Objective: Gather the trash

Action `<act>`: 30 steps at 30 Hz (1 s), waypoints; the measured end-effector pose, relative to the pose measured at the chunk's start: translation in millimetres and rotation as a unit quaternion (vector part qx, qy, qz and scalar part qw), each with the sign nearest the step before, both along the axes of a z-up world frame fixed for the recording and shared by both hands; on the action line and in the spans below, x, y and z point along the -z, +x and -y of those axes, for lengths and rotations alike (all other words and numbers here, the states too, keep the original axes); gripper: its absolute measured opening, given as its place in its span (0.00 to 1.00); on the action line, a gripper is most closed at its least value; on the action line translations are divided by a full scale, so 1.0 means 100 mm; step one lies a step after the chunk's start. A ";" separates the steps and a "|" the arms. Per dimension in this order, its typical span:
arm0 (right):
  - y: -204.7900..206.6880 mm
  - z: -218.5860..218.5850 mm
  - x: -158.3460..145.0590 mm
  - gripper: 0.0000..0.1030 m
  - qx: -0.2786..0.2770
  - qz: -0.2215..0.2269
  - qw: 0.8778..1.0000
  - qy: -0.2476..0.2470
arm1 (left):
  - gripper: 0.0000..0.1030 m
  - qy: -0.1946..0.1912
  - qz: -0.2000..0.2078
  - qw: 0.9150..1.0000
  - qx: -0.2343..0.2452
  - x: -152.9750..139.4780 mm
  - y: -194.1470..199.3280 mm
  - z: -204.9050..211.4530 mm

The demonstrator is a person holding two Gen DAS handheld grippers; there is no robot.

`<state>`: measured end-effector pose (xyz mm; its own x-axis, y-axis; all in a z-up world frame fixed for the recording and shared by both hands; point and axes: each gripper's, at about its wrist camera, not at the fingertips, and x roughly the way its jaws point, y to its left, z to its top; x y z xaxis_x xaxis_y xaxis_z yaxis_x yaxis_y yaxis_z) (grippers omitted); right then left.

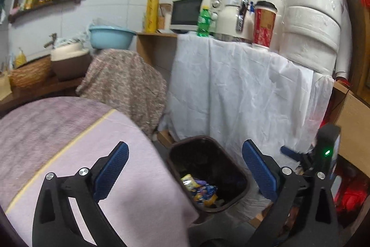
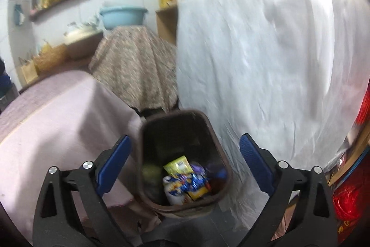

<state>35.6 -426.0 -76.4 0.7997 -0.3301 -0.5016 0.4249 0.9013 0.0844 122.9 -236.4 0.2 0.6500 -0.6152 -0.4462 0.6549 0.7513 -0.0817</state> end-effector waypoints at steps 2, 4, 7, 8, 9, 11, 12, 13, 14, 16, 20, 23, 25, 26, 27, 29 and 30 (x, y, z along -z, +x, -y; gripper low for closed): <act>-0.03 -0.18 -0.14 0.94 -0.019 0.018 1.000 -0.013 | 0.95 0.004 0.016 0.999 -0.027 -0.04 -0.06 -0.24; -0.04 -0.37 -0.26 0.94 -0.039 0.032 0.998 -0.024 | 0.95 -0.001 0.031 0.998 -0.054 -0.07 -0.12 -0.49; -0.11 -0.68 -0.42 0.94 -0.075 0.061 0.995 -0.035 | 0.95 -0.004 0.057 0.994 -0.095 -0.09 -0.24 -0.85; -0.12 -0.80 -0.47 0.94 -0.087 0.068 0.993 -0.038 | 0.95 0.000 0.064 0.992 -0.110 -0.09 -0.28 -0.96; -0.12 -0.89 -0.52 0.94 -0.098 0.073 0.992 -0.039 | 0.95 0.003 0.067 0.990 -0.123 -0.08 -0.31 -1.06; -0.13 -1.06 -0.57 0.94 -0.117 0.083 0.989 -0.036 | 0.95 0.007 0.071 0.986 -0.149 -0.08 -0.36 -1.26; -0.14 -1.15 -0.60 0.94 -0.129 0.086 0.987 -0.032 | 0.95 0.006 0.073 0.985 -0.159 -0.08 -0.39 -1.35; -0.12 -1.22 -0.61 0.94 -0.137 0.086 0.986 -0.030 | 0.95 0.004 0.075 0.983 -0.167 -0.08 -0.41 -1.43; -0.13 -1.31 -0.63 0.94 -0.147 0.088 0.985 -0.030 | 0.95 0.003 0.077 0.981 -0.179 -0.07 -0.44 -1.53; -0.14 -1.47 -0.65 0.94 -0.160 0.092 0.982 -0.034 | 0.95 0.004 0.080 0.977 -0.196 -0.05 -0.49 -1.67; -0.14 -1.74 -0.67 0.94 -0.185 0.096 0.977 -0.037 | 0.95 0.000 0.075 0.970 -0.232 -0.02 -0.57 -1.95; -0.16 -1.90 -0.66 0.94 -0.197 0.096 0.975 -0.032 | 0.95 -0.004 0.074 0.965 -0.252 0.01 -0.64 -2.10; -0.18 -2.00 -0.66 0.94 -0.200 0.099 0.974 -0.031 | 0.95 -0.003 0.072 0.961 -0.268 0.03 -0.69 -2.19; -0.19 -2.05 -0.65 0.94 -0.202 0.098 0.974 -0.030 | 0.95 -0.004 0.073 0.959 -0.273 0.04 -0.72 -2.22; -0.21 -2.10 -0.64 0.94 -0.206 0.098 0.973 -0.030 | 0.95 -0.004 0.074 0.957 -0.279 0.05 -0.75 -2.25; -0.24 -2.19 -0.63 0.94 -0.212 0.102 0.972 -0.029 | 0.95 -0.005 0.072 0.954 -0.291 0.07 -0.79 -2.31; -0.26 -2.22 -0.63 0.94 -0.214 0.105 0.971 -0.030 | 0.95 -0.005 0.072 0.952 -0.296 0.08 -0.81 -2.33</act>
